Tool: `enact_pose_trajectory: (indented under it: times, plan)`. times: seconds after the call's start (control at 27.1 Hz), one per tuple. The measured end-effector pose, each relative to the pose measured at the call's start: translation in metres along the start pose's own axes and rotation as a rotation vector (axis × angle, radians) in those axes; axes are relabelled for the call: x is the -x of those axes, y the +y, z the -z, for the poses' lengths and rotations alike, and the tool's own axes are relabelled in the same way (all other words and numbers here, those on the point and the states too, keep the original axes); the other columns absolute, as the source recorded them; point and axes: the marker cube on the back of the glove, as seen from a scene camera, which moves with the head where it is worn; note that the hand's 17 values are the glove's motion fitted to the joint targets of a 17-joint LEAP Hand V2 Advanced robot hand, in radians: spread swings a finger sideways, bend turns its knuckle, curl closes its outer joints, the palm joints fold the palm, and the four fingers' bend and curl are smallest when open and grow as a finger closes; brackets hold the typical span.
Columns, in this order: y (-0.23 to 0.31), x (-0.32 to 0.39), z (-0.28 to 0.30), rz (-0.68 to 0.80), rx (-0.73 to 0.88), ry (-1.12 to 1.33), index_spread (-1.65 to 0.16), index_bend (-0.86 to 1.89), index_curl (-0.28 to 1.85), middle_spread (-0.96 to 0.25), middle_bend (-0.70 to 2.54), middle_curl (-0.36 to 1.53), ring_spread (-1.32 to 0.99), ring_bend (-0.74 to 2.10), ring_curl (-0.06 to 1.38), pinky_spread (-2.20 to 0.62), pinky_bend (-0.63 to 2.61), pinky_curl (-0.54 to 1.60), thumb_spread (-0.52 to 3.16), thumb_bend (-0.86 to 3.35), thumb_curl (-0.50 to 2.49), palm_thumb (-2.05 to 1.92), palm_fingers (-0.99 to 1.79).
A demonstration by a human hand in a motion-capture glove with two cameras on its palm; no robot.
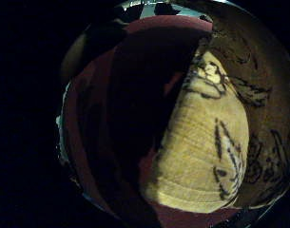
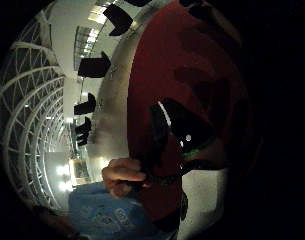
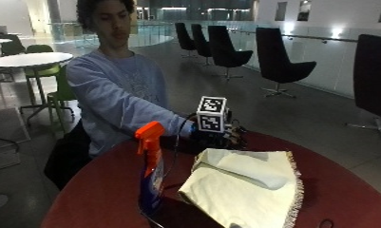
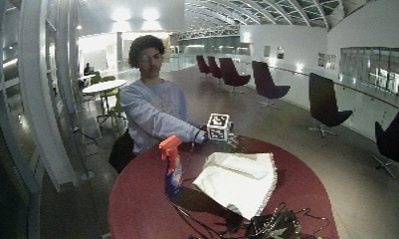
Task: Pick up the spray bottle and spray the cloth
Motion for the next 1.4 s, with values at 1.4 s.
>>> enact_pose_trajectory:
  times: [1.4]
  plan:
    - [0.200, -0.063, 0.078, 0.038, -0.195, 0.008, -0.41, 0.14, 0.25, 0.00, 0.31, 0.31, 0.06, 0.29, 0.24, 0.21, 0.23, 0.28, 1.14, 0.10, 0.26, 0.56, 0.48]
